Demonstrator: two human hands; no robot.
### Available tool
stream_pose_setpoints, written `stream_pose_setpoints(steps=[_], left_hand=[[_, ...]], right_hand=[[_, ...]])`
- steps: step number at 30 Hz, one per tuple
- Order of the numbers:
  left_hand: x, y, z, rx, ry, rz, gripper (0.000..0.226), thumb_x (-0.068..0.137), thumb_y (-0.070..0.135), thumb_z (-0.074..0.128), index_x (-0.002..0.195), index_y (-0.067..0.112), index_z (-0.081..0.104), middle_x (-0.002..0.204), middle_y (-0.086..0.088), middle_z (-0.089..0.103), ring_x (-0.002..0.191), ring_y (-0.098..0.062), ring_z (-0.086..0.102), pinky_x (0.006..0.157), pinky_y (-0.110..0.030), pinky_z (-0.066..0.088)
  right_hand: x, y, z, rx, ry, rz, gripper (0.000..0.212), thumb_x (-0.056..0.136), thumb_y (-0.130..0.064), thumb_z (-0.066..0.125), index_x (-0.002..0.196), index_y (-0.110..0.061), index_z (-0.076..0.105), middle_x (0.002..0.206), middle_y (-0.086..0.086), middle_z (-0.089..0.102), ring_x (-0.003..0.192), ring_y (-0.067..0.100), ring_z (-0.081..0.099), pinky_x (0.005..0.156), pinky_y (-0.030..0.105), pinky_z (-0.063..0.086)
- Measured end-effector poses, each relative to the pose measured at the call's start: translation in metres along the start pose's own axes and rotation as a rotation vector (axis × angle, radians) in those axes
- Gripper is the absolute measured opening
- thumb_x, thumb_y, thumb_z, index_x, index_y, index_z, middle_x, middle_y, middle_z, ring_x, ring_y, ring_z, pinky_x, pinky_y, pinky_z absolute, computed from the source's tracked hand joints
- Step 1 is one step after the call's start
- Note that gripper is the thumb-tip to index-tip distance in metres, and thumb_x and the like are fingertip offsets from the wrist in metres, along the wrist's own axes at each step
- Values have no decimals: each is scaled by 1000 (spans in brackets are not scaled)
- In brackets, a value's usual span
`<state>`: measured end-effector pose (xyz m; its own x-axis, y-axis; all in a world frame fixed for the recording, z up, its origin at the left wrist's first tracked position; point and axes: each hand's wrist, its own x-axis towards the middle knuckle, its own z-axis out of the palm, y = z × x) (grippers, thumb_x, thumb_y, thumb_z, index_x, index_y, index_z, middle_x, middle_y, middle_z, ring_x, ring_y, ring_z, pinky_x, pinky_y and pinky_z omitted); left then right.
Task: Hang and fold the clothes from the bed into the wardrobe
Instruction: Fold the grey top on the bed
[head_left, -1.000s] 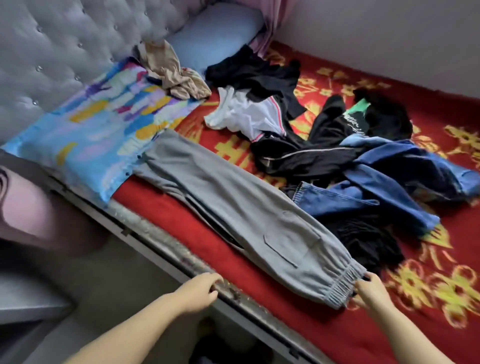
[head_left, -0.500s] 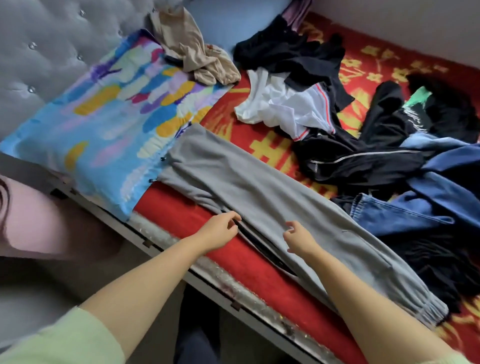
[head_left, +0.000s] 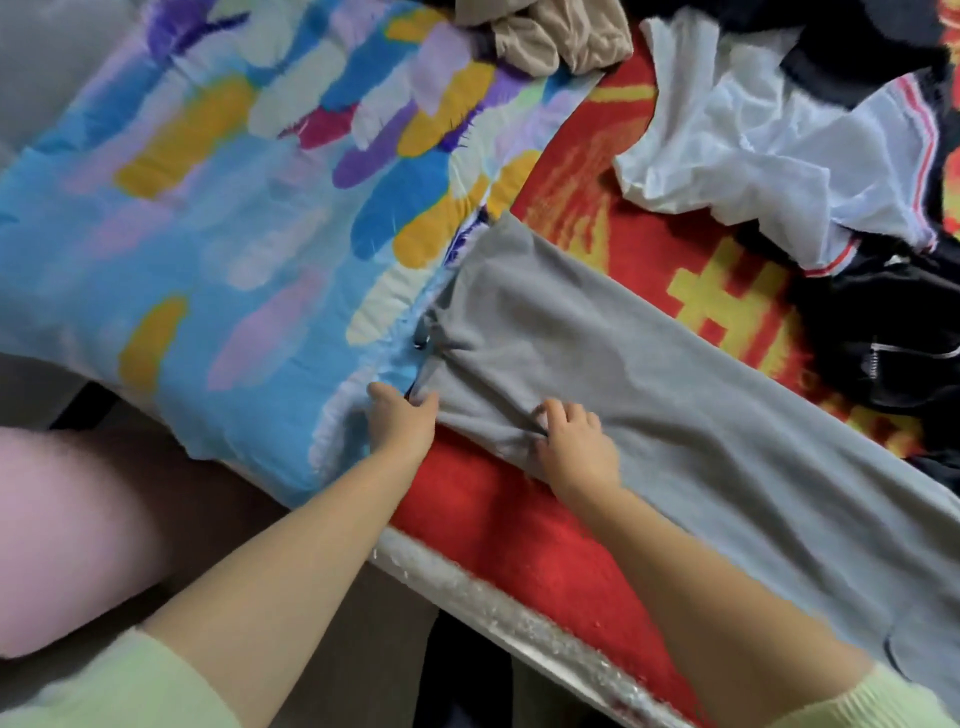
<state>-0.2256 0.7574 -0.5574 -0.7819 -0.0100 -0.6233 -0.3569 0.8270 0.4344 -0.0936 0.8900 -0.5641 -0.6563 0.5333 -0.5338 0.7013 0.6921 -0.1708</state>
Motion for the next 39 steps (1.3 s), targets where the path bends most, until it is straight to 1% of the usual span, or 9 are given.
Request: stream_pose_setpoints(steps=[6, 11, 15, 20, 26, 30, 32, 35, 39], left_hand=[[22, 25, -15, -503, -217, 51, 13, 93, 3, 47, 97, 8, 58, 84, -11, 54, 56, -12, 49, 46, -20, 51], [26, 13, -35, -184, -65, 356, 17, 89, 6, 51, 103, 9, 61, 82, -3, 55, 77, -21, 52, 70, -28, 37], [33, -2, -32, 230, -34, 385, 38, 88, 6, 52, 126, 6, 51, 118, -15, 56, 112, -33, 52, 89, -34, 37], [54, 48, -21, 163, -93, 662, 71, 84, 22, 66, 143, 3, 31, 142, -19, 38, 132, -32, 37, 107, -38, 31], [81, 83, -15, 534, -209, 542, 36, 89, 34, 58, 107, 3, 58, 122, -22, 52, 112, -37, 51, 92, -40, 42], [55, 96, -36, -16, -182, 601, 34, 90, 20, 52, 61, 13, 35, 67, -14, 42, 61, -23, 42, 58, -31, 32], [43, 85, -54, -283, -312, 522, 27, 83, 26, 57, 65, 13, 42, 62, -6, 34, 56, -15, 32, 53, -27, 25], [41, 36, -53, 118, -377, 528, 24, 86, 22, 64, 70, 10, 49, 67, -8, 43, 59, -14, 42, 58, -30, 32], [47, -7, -35, 339, -296, 482, 61, 83, 23, 69, 134, 3, 43, 129, -19, 51, 119, -31, 49, 99, -34, 36]], right_hand=[[1, 10, -39, 214, -80, -115, 12, 92, -12, 50, 100, -5, 53, 96, 15, 64, 88, 31, 59, 65, 32, 31], [-25, 7, -44, 236, -96, -317, 11, 91, -22, 48, 92, -14, 55, 90, 5, 61, 83, 28, 59, 69, 35, 45], [-3, -10, -33, 130, 91, -76, 33, 92, -24, 54, 123, -13, 51, 119, 9, 49, 110, 29, 48, 79, 39, 46], [4, -20, -4, -45, -26, 147, 52, 86, -43, 61, 125, -16, 39, 124, 7, 40, 120, 28, 40, 89, 42, 43], [0, 25, -14, 42, 14, 193, 20, 87, -15, 51, 105, -11, 45, 110, 12, 52, 104, 33, 50, 76, 37, 41], [-25, 48, -62, 253, 91, -110, 19, 76, -18, 58, 79, -16, 39, 74, 1, 47, 68, 25, 45, 60, 35, 32], [-42, 53, -74, 208, 5, -245, 17, 73, -24, 52, 77, -19, 36, 68, 2, 49, 67, 31, 51, 57, 34, 30], [-53, 56, -58, -57, -351, -302, 23, 84, -35, 58, 94, -21, 41, 95, -2, 55, 95, 27, 57, 67, 31, 34], [-29, 32, -46, 37, -442, -262, 43, 90, -40, 58, 127, -21, 48, 122, 0, 55, 112, 19, 55, 90, 28, 42]])
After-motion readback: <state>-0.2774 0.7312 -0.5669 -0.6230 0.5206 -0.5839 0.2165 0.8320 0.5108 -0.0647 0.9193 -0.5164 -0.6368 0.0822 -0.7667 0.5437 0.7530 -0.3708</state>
